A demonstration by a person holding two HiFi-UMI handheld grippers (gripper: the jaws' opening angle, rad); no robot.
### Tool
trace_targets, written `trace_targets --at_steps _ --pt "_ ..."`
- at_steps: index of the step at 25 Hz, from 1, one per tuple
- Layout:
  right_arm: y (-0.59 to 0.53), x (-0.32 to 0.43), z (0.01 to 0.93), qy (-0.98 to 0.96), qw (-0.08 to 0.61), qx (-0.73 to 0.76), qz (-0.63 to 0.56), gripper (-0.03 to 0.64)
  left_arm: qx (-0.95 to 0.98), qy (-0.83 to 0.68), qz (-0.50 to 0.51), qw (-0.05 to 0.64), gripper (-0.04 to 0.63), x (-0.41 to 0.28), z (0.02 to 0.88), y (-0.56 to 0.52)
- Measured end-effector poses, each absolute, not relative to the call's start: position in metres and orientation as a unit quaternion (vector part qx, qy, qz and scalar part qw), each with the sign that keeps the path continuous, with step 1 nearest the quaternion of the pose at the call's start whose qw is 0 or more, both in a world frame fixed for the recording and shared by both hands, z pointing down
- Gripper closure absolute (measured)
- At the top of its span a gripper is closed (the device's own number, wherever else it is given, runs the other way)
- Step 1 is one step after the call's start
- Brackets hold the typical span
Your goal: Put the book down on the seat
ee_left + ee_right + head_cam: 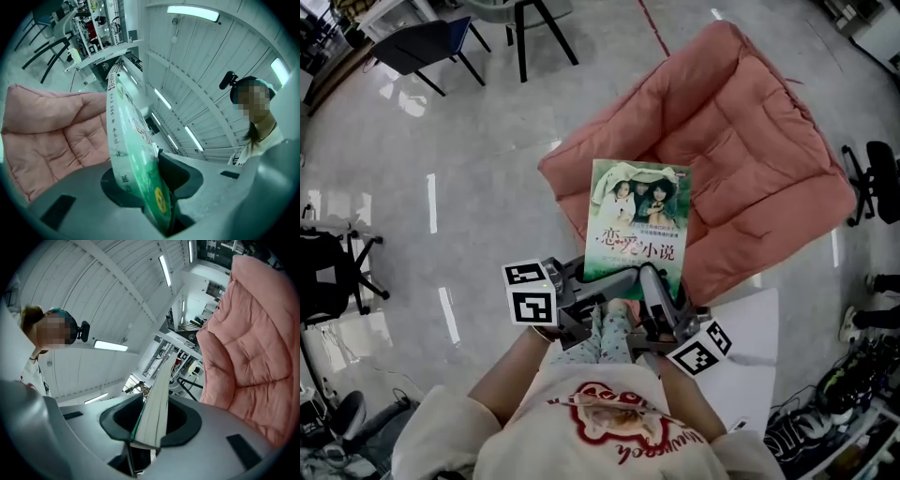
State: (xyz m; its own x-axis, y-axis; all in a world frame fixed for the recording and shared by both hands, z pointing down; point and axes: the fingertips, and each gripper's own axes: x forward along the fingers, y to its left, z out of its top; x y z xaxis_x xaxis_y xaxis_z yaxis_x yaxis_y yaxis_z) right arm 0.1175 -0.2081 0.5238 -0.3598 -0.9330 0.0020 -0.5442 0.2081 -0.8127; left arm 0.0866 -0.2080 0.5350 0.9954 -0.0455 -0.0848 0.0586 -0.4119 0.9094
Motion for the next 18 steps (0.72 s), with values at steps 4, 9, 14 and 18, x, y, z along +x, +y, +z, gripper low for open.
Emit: trace_targets --at_steps 4,9,14,18 --pt "-0.206 0.119 0.547 0.723 0.256 -0.508 -0.392 0.514 0.831 0.000 -0.041 0.555 0.494 0.088 0.557 -0.206" --pt "-0.205 0.120 0.554 0.714 0.253 -0.512 -0.407 0.514 0.823 -0.004 -0.034 0.567 0.494 0.089 0.564 -0.205" --pt "-0.206 0.122 0.555 0.708 0.260 -0.511 -0.413 0.514 0.826 -0.006 -0.023 0.564 0.494 0.090 0.564 -0.206" --pt "-0.203 0.122 0.561 0.694 0.264 -0.515 -0.427 0.514 0.822 -0.010 -0.007 0.569 0.494 0.091 0.569 -0.203"
